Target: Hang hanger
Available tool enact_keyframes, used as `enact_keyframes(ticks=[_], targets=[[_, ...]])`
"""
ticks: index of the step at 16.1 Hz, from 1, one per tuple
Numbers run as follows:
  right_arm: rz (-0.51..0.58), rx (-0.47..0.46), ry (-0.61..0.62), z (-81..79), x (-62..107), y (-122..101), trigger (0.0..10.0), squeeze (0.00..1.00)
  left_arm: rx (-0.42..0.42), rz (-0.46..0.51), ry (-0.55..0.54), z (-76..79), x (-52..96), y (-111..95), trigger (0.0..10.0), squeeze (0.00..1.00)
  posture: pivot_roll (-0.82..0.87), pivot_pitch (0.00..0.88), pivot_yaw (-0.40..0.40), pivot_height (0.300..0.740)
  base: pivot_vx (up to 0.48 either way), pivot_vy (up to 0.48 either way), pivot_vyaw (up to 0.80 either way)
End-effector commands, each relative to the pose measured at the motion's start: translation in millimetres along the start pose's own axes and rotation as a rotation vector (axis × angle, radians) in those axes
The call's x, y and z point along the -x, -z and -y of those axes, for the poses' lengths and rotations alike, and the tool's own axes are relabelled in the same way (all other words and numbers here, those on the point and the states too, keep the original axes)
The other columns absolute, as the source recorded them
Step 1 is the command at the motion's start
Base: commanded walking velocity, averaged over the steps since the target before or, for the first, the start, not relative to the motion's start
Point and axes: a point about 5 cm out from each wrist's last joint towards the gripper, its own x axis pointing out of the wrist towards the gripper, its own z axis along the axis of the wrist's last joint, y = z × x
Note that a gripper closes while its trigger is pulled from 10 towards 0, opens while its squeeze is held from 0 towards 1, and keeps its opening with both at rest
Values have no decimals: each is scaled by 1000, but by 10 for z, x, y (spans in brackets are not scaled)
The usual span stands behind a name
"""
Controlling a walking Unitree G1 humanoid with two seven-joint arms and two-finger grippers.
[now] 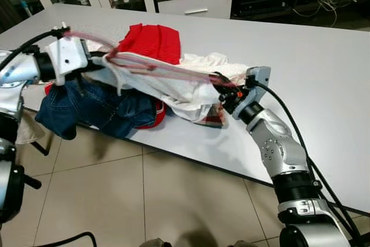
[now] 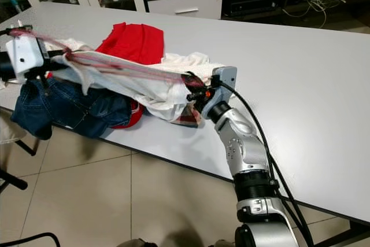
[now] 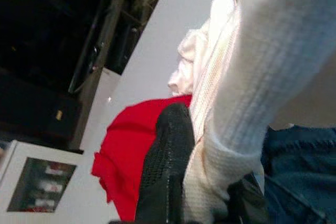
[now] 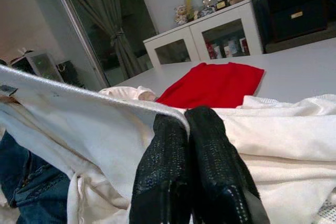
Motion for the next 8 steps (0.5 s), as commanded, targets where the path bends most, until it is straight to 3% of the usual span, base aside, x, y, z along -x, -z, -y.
enact_keyframes(ticks=[1, 3, 4, 5, 8], targets=[[12, 12, 27, 71, 59, -24, 0, 0, 1, -9, -70, -144, 139, -17, 0, 0, -110, 0, 110, 740, 0, 0, 0], [21, 40, -3, -2, 40, -43, 588, 0, 52, 71, -143, -145, 73, -38, 0, 0, -112, 0, 114, 740, 0, 0, 0], [22, 43, -31, -57, 25, -36, 1529, 0, 90, 104, -110, -30, -10, -11, 0, 0, -115, 0, 112, 740, 0, 0, 0], [20, 41, -43, -72, 21, -32, 1569, 0, 102, 106, -83, 35, -41, 14, 0, 0, -115, 0, 112, 740, 0, 0, 0], [-3, 58, -24, 46, 62, -55, 1490, 0, 93, 31, 155, 396, -76, 182, 0, 0, -123, 0, 101, 740, 0, 0, 0]])
